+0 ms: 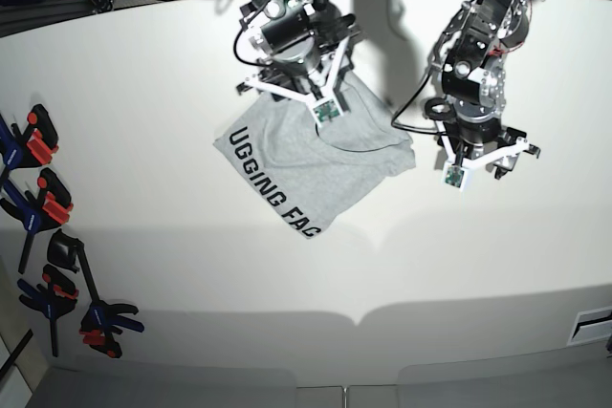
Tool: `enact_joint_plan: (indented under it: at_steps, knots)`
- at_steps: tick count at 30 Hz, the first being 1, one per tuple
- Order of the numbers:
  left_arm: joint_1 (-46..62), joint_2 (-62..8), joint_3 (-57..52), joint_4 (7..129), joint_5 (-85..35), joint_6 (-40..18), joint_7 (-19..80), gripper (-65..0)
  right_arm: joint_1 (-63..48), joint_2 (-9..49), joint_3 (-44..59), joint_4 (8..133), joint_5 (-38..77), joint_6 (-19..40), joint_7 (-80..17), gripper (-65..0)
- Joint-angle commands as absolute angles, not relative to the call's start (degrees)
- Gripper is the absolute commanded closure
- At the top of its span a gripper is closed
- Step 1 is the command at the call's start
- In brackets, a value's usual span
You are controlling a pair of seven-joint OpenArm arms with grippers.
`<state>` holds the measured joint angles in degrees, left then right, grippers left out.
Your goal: Fold the T-shirt properly
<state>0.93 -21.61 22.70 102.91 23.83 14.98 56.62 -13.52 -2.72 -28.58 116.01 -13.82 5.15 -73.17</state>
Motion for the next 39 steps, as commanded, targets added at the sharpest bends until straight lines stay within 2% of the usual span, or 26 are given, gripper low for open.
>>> enact_joint_plan:
  at_steps: [1,8,13,29,31,35,39]
  knots:
    - [0.14,-21.96,22.44,103.92,24.99,15.86,55.66,-30.7,-13.19,-3.18,-29.26,117.08,-13.34,6.15,-72.25,-25.4]
    - [0.14,-21.93,22.44,103.92,24.99,15.86,55.66,-30.8,-13.17,-3.16,-32.29,117.08,-13.32,7.49,-72.16,-25.4]
    - [0.14,-21.93,22.44,103.92,24.97,15.86,55.66,-30.8,-13.19,-3.18,-31.38,116.71,-19.4,7.46,-71.4,-25.0]
    - [0.14,-21.93,22.44,103.92,24.99,15.88,55.66,-30.7,-13.15,-3.36,-31.03,110.45,-19.38,6.79,-69.28,-24.9]
    - [0.14,-21.96,22.44,103.92,24.99,15.86,55.66,-30.8,-13.17,-3.88,-31.03,110.45,-19.55,6.81,-69.3,-20.8]
    - [0.14,-21.93,22.44,103.92,24.99,15.86,55.66,-30.8,-13.17,-4.93,-31.05,110.45,-19.55,6.83,-68.82,-1.4]
    - [0.14,-21.96,22.44,103.92,24.99,15.86,55.68,-30.7,-13.17,-5.26,-31.46,110.91,-19.51,6.85,-68.2,0.0]
